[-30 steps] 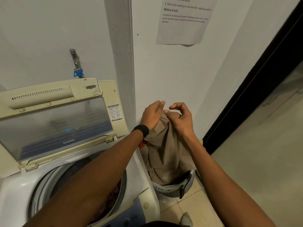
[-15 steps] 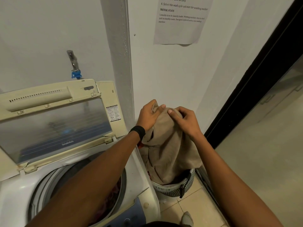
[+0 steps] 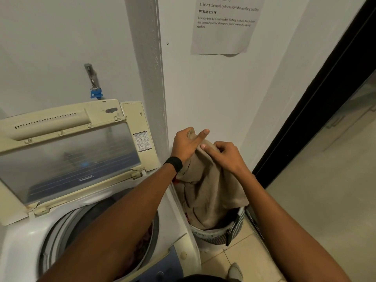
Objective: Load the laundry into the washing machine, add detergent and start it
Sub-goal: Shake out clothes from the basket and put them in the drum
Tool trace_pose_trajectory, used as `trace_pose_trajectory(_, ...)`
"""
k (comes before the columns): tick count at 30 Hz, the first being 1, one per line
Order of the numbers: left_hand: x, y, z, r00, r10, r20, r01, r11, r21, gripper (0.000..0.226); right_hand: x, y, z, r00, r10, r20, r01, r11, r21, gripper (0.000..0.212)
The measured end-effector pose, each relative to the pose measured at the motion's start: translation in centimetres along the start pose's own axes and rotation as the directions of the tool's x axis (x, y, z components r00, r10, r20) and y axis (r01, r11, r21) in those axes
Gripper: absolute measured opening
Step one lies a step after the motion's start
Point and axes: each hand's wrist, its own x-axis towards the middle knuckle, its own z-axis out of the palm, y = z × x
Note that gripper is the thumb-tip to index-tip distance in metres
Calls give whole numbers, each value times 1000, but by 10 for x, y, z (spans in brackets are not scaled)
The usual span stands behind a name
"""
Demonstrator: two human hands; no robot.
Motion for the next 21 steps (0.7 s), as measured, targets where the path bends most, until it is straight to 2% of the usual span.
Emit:
trace_pose_trajectory(4,3,-7,-1,998,41,-53,-41,999,-10,55,-3,8,-14,999,-24,-28,22,997,-73,70)
trace_pose_trajectory(7,3,-5,3,996,73,-60,-71,997,31,49,-1,6,-19,994,-50,-100,41,995,-89,60)
trace_pose_trajectory(11,4,-4,11,996,78,34,-78,997,6,40,6,-5,-17,984,-87,-159,75,994,-76,55)
trace_pose_trajectory(14,0,1,20,983,83,162,-80,997,-21,44,10,-13,-10,984,-88,-156,77,994,-73,57)
trace_pose_trajectory(18,0,0,21,985,91,144,-91,996,-8,54,13,-13,-4,978,-37,-204,11,992,-129,64)
trace_pose_trajectory(21,-2,1,21,992,67,109,-70,997,20,55,12,-10,-3,987,-18,-160,-5,990,-142,68)
